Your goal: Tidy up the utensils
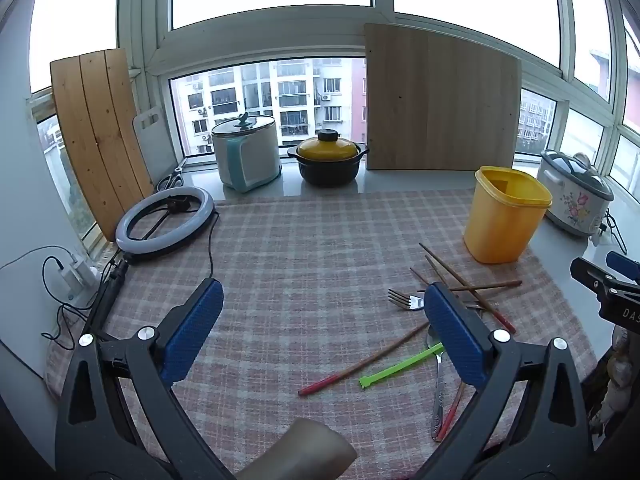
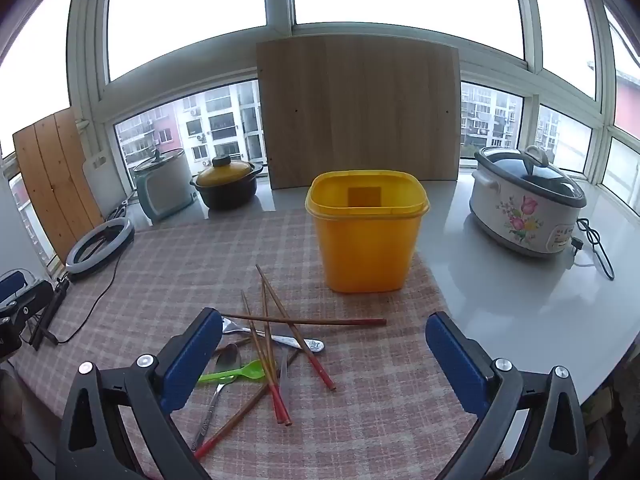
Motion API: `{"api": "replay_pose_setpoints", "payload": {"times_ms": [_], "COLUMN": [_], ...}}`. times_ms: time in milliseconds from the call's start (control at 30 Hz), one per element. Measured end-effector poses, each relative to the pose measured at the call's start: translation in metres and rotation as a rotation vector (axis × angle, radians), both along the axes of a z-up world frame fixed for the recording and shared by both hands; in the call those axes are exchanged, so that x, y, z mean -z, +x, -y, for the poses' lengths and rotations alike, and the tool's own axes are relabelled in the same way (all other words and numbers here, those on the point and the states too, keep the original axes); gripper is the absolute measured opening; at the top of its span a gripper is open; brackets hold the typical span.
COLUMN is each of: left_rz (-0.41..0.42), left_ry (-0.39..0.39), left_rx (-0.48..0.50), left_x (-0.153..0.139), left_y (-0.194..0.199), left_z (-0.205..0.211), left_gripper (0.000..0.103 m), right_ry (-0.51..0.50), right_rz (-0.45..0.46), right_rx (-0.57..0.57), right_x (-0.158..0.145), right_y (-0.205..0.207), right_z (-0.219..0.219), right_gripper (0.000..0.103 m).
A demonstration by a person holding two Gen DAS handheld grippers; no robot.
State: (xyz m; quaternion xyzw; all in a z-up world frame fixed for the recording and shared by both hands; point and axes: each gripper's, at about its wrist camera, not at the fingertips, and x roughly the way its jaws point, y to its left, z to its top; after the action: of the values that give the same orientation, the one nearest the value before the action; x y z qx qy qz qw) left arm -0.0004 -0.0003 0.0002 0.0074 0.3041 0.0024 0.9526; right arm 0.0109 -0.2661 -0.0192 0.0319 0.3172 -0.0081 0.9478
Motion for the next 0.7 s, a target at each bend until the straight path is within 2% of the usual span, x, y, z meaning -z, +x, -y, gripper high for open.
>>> {"api": "replay_pose_setpoints", "payload": {"times_ms": [700], "left_rz": [0.009], "left_ry": [-0.012], "left_rx": [0.016], "left_x": [-0.009], "left_y": [0.000], "left_z": [0.012], "left_gripper": [0.102], "right_ry": [-0.020], "right_rz": [-0.001], "right_rx": [0.020], "right_x": [-0.005], "right_y": [-0.001], "right_z": [0.002], "right_gripper": [0.103]}}
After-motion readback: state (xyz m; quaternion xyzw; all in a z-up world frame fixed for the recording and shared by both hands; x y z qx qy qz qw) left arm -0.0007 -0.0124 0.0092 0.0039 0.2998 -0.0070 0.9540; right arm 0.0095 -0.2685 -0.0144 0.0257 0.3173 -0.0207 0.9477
